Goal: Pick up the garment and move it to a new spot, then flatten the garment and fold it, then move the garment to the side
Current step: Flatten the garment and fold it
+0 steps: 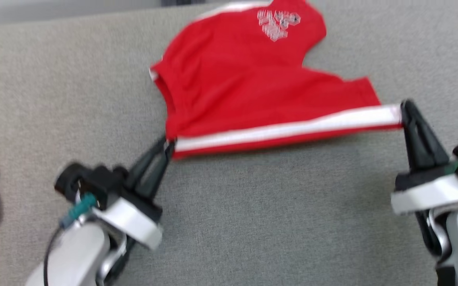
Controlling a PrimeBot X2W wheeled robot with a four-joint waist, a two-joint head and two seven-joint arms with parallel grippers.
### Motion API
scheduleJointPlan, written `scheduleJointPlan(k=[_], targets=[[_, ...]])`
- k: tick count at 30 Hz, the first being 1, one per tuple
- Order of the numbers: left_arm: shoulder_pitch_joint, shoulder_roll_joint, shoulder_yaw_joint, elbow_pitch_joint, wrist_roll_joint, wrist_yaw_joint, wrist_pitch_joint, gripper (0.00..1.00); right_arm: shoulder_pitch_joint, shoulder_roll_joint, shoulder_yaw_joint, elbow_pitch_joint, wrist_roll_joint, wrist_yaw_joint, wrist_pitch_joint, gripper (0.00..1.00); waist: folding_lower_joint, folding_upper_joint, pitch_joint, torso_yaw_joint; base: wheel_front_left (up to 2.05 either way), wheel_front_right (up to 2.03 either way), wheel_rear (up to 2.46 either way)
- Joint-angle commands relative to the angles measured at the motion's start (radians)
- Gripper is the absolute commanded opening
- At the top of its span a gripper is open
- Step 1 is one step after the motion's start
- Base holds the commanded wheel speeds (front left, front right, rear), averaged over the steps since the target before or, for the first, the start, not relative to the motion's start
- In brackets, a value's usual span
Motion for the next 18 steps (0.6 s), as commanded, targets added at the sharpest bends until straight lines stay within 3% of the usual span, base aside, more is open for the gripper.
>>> scheduleJointPlan(k=[1,14,16,18], targets=[[0.029,0.006,0.001,-0.01,0.008,0.011,-0.004,0.0,0.03,-0.005,-0.005,-0.006,-0.007,0.0,-0.001,0.0,0.0,0.0,-0.045,-0.006,0.0,0.0,0.0],[0.292,0.031,-0.022,-0.154,0.002,0.115,0.022,0.0,0.312,0.003,-0.073,-0.119,-0.016,0.0,-0.001,0.0,0.0,0.0,-0.156,0.01,0.0,0.0,0.0],[0.311,0.037,-0.039,-0.187,-0.008,0.11,0.048,0.0,0.344,0.002,-0.097,-0.13,-0.03,0.0,-0.001,0.0,0.0,0.0,-0.162,0.014,0.0,0.0,0.0],[0.321,0.04,-0.068,-0.221,-0.033,0.078,0.099,0.0,0.363,0.006,-0.121,-0.142,-0.05,0.0,-0.001,0.0,0.0,0.0,-0.165,0.02,0.0,0.0,0.0]])
